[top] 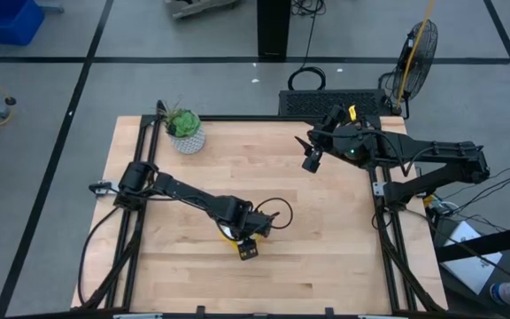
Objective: Pick and place pill bottles into a basket
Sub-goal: Adjust the white medicine bottle in the yellow bin
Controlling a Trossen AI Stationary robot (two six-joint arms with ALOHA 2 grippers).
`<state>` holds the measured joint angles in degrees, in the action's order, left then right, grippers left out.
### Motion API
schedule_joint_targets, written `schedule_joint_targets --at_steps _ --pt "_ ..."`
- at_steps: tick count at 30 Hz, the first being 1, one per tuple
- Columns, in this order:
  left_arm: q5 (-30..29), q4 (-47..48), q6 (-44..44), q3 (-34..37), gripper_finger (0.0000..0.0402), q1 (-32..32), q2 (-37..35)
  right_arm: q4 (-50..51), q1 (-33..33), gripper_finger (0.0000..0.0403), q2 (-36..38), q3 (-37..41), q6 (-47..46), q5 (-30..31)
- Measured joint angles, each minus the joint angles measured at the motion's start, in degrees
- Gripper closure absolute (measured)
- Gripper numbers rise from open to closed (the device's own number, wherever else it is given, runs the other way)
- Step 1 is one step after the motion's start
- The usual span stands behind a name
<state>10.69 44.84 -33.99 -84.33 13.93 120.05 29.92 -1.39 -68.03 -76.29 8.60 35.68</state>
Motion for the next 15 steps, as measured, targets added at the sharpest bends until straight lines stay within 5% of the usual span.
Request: schedule_joint_targets --at_steps 7,15 --pt "4.1 -1.3 -0.2 -1.5 0.0143 -0.6 0.2 -0.8 0.0 0.0179 0.0 0.0 0.1 0.0" --pt "7.5 -1.9 0.3 -2.3 0.0234 -0.5 0.5 -1.0 0.0 0.0179 0.0 0.0 0.2 0.0"
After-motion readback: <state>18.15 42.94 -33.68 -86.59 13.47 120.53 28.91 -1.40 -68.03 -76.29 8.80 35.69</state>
